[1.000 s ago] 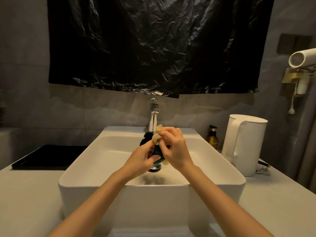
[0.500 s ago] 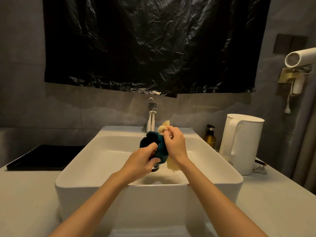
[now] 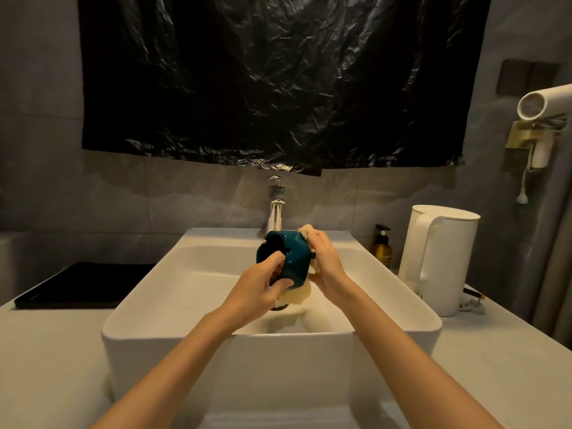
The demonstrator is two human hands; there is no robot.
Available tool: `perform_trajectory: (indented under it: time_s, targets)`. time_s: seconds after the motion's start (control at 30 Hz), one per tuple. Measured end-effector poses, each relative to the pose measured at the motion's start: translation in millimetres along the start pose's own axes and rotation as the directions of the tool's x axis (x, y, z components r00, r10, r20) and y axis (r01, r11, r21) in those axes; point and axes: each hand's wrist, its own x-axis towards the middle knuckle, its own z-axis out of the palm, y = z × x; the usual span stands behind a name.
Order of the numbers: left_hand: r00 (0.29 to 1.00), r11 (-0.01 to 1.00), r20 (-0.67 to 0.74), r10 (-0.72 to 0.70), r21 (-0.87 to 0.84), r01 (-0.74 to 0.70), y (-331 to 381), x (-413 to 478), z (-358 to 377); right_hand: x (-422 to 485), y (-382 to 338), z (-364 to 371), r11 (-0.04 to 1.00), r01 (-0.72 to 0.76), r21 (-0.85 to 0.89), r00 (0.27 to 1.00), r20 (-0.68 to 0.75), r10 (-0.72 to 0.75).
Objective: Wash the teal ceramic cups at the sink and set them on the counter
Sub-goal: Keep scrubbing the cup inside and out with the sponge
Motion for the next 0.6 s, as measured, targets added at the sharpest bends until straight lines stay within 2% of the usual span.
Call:
perform_trajectory:
  time_s: [0.07,0.13,0.3,0.37,0.43,0.53,0.6]
  targets:
    - [1.000,0.998,-0.016,0.013,-0.055,-0.013,2,0,-1,-5,-4,0,0.979,-0.180,0.091,0.974,0.152,0.165]
    - [0.999,0.996,-0.020,0.025,-0.087,-0.027,4,0,-1,-8,-5,-3,0.954,-0.275,0.115,0.930,0.283,0.234]
    - [1.000,0.995,0.011,0.007,-0.104,-0.006,7,-1,-2,-6,-5,-10,0.919,-0.339,0.203,0.906,0.333,0.261]
    - [1.000,0.986,0.028,-0.010,-0.164,0.015,10,1,-2,-7,-4,-8,0.925,-0.318,0.206,0.913,0.331,0.240]
    - [0.996,0.942,0.031,-0.080,-0.324,0.086,16,3,-5,-6,-2,-4,0.955,-0.247,0.162,0.934,0.303,0.190]
    - [0.971,0.767,0.048,-0.235,-0.604,0.216,25,7,-13,-6,1,5,0.997,-0.074,0.031,0.979,0.195,0.067]
    - [0.955,0.691,0.053,-0.291,-0.679,0.249,24,9,-16,-6,3,9,0.998,0.028,-0.061,0.986,0.165,-0.017]
